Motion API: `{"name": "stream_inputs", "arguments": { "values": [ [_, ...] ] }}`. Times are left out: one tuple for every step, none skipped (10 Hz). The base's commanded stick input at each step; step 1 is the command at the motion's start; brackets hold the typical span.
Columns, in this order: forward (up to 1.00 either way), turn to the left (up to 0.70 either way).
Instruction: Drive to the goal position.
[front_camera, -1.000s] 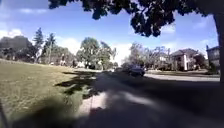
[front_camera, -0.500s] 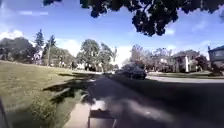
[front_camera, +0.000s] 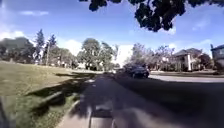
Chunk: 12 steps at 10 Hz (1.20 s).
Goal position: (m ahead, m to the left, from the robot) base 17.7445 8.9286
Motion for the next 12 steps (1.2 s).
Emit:
{"name": "stream_inputs", "arguments": {
  "values": [
    [1.0,0.22],
    [1.0,0.11],
    [1.0,-0.01],
    [1.0,-0.01],
    [1.0,-0.01],
    [1.0,-0.01],
    [1.0,-0.01],
    [1.0,-0.01],
    [1.0,0.0],
    [1.0,0.01],
    [1.0,0.01],
    [1.0,0.02]
  ]
}}
